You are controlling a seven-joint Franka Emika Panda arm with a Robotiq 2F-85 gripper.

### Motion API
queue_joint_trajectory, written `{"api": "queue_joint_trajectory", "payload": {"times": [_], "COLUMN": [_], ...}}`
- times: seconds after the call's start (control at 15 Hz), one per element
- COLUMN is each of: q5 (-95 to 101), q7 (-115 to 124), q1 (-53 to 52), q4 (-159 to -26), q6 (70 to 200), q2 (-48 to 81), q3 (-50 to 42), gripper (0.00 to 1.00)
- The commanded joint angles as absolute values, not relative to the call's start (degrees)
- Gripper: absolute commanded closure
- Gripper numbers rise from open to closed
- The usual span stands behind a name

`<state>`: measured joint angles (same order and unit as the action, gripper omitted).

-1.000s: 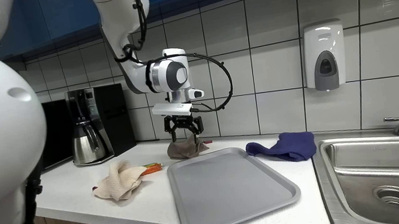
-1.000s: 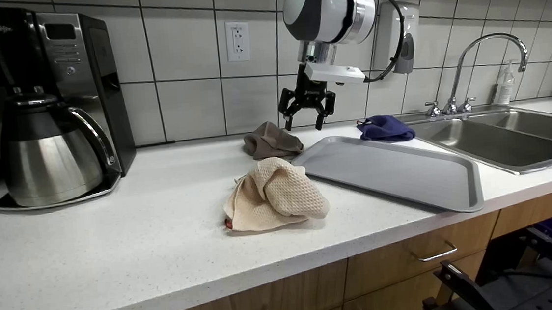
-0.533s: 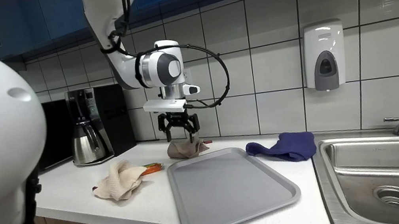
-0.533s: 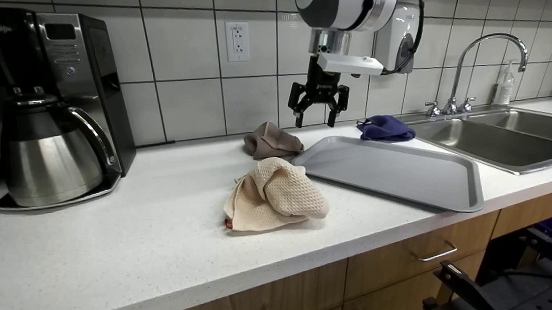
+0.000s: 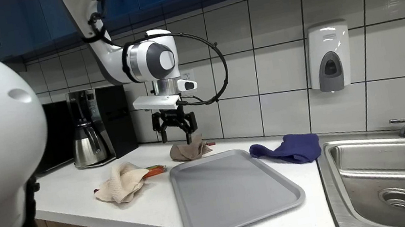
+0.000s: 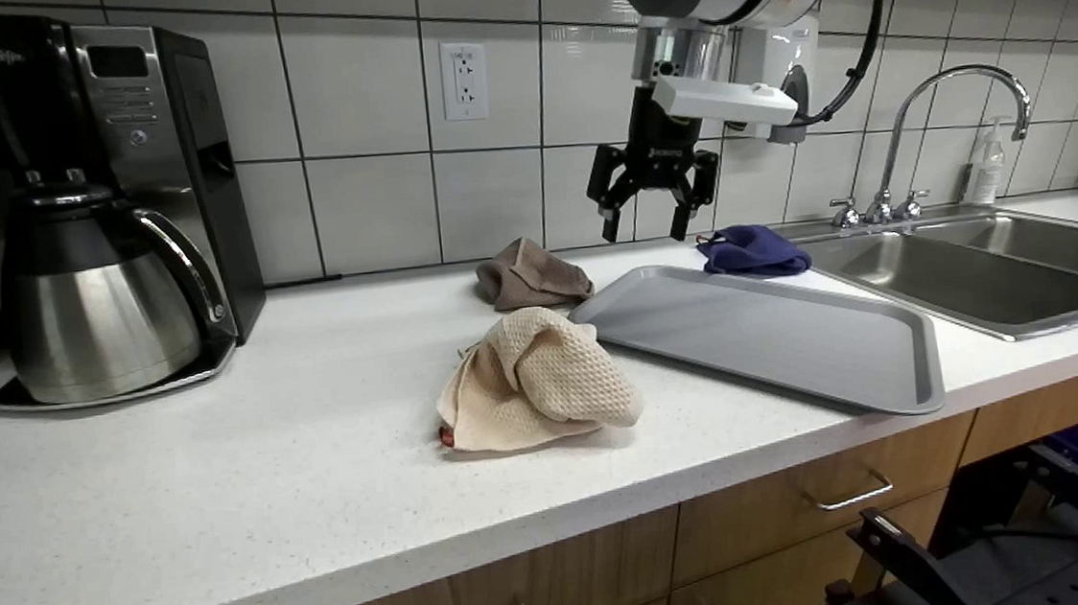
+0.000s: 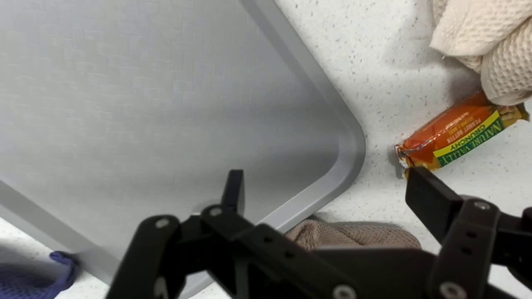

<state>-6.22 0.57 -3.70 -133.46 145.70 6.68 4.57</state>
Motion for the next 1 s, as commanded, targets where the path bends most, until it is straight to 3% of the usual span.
{"api": "queue_joint_trajectory", "payload": {"times": [0.0, 0.53, 0.6, 0.93], "q5": [-4.6, -1.4, -3.4, -2.6], "q7": [3.8, 7.2, 4.3, 5.1], "q1": [-4.4, -4.7, -4.7, -4.7], "q4": [-139.8, -147.6, -144.6, -146.8], "q6": [146.1, 143.4, 145.1, 144.9], "q2": [-0.6, -10.1, -5.9, -8.1], "q3": [4.5, 5.6, 4.9, 5.2], "gripper": [0.0, 0.0, 0.0, 0.0]}}
